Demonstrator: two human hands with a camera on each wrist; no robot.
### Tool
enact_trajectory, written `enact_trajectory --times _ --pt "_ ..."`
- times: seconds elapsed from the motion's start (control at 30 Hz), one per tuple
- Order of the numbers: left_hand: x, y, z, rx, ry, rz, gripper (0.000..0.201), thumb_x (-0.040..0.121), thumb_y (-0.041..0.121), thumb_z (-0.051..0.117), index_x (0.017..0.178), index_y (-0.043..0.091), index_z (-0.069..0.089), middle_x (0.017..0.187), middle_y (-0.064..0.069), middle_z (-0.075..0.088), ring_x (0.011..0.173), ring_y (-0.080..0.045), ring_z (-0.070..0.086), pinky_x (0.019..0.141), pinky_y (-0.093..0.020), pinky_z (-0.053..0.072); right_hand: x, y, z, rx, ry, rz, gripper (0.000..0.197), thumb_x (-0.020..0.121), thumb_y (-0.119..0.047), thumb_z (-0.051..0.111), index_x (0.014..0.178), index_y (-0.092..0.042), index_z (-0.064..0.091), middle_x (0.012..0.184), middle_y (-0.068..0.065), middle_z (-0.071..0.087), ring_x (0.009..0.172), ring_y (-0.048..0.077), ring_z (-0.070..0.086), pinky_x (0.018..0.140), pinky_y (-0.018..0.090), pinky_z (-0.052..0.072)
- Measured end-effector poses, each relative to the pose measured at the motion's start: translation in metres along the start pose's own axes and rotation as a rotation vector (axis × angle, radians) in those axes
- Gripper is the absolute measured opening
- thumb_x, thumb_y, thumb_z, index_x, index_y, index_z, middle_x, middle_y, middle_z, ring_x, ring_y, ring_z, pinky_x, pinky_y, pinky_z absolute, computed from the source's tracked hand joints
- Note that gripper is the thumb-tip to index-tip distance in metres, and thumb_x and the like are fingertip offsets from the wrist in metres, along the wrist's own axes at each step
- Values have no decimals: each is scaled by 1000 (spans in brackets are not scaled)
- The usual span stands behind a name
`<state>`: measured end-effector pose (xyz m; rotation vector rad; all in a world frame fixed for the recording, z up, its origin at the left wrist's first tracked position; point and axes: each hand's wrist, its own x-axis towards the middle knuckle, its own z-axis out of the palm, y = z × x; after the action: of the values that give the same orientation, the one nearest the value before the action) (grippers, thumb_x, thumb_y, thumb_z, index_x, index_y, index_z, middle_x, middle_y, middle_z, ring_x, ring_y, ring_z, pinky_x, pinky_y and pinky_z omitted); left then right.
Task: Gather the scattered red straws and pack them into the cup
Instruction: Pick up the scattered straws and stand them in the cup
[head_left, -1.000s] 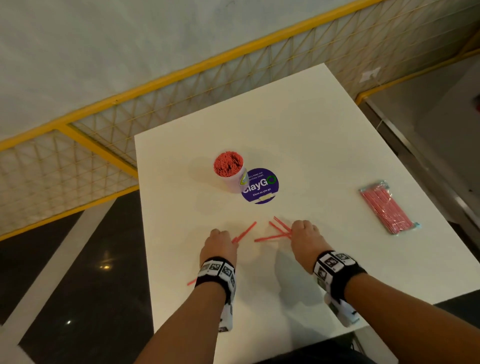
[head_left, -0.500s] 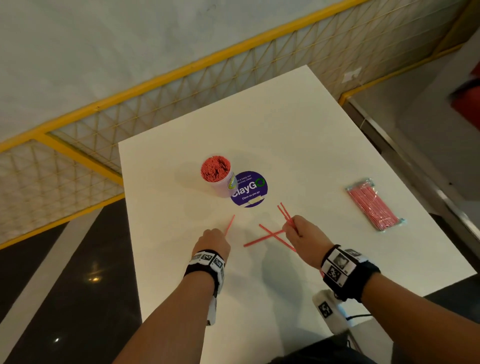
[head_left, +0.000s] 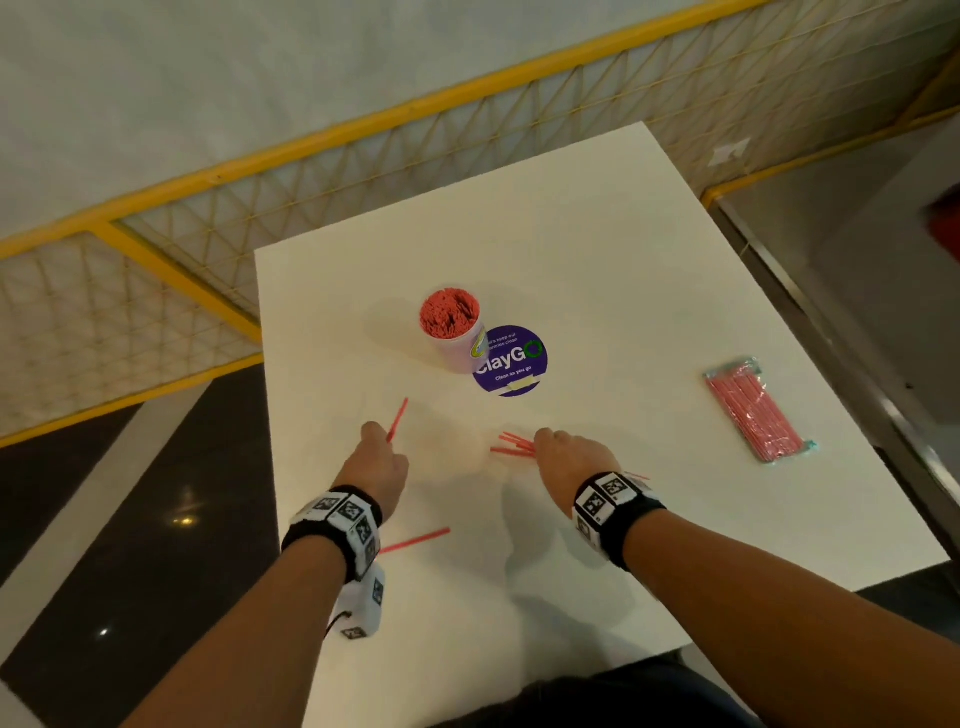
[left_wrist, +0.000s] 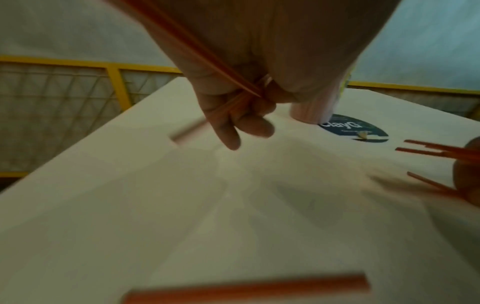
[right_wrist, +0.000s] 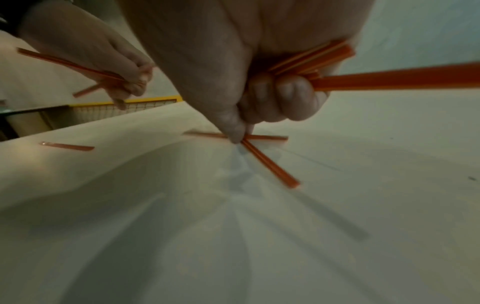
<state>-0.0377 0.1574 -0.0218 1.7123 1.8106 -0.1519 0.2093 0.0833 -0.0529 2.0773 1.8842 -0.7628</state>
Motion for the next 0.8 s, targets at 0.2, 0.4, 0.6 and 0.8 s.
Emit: enact_trajectory --times 0.2,0.4,0.6,0.8 --pt "-42 -42 31 128 -190 148 26 103 33 49 123 18 41 99 -4 63 86 -24 64 72 -33 47 14 -7 -8 33 -66 70 24 103 -26 43 118 -12 57 111 7 70 98 27 70 82 37 54" --pt "-49 -56 68 289 -230 104 23 105 28 47 126 16 47 128 -8 52 111 -31 63 94 -42 52 10 -8 -1 68 -68 93 23 102 -21 43 119 -13 56 111 7 69 97 27 69 81 34 52" --pt "-41 -48 66 348 -249 70 27 106 24 42 129 13 49 131 -12 54 115 -34 64 96 -41 52 -7 -4 -8 239 -67 91 17 99 -22 43 115 -16 43 101 6 59 84 25 59 74 35 46" --pt "-48 -35 69 372 -213 34 35 106 19 35 141 12 40 140 -13 49 121 -34 63 97 -42 49 -12 6 -26 341 15 142 13 100 -19 44 105 -17 33 75 -2 50 62 17 50 53 29 34"
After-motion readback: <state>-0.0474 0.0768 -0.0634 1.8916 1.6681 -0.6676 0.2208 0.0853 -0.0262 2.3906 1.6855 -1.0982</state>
